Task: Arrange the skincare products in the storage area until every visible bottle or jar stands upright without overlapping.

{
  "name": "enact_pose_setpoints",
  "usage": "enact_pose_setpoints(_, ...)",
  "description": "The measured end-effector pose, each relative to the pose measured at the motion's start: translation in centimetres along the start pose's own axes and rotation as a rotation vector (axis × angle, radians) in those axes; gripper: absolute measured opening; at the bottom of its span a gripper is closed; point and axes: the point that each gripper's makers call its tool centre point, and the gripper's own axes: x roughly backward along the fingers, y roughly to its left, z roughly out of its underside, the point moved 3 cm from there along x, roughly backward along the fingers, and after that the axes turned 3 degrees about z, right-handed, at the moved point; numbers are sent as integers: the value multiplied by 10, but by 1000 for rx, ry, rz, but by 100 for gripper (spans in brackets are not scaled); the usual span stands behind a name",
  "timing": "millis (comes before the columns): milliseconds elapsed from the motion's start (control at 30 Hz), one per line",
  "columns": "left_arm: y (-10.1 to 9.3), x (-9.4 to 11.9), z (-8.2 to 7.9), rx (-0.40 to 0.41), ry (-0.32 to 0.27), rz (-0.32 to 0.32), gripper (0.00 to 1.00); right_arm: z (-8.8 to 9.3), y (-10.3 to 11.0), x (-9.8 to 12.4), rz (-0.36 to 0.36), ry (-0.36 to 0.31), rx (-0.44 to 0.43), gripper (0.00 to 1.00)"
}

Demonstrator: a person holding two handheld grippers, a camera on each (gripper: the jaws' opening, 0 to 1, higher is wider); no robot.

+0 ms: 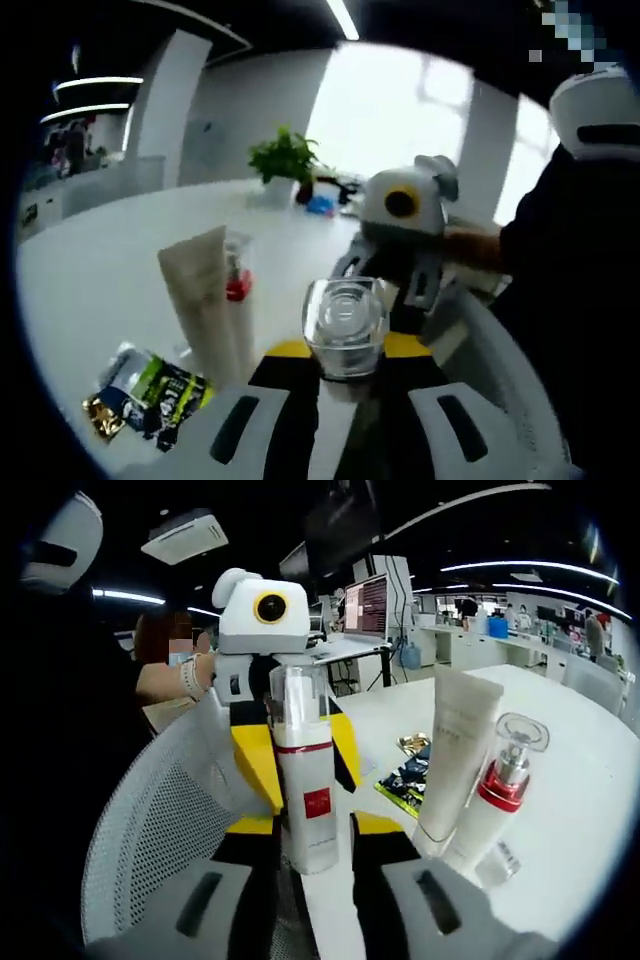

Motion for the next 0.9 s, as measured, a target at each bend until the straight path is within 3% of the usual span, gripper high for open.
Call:
enact_pose_setpoints(67, 5, -1, 3, -14, 33, -11, 17, 1, 1, -1, 3, 13, 5, 22)
enact_pose_setpoints(300, 4, -3, 6, -41, 48, 24, 18, 4, 2, -1, 9, 33, 10, 21)
enact_pose_setpoints(467, 11, -6, 7, -63, 53, -8, 19, 7, -2, -1, 60, 44, -4, 20)
enact_pose_setpoints(633, 28, -6, 3, 32, -5, -123, 22, 7, -12, -1, 166, 21, -91, 19)
enact_pose_setpoints(767, 37, -10, -1, 93, -58, -213, 25, 12, -19, -2, 232, 41, -103, 17)
enact_pose_setpoints(900, 40, -14, 4, 107, -38, -257, 25, 16, -24, -2, 277, 43, -130, 17)
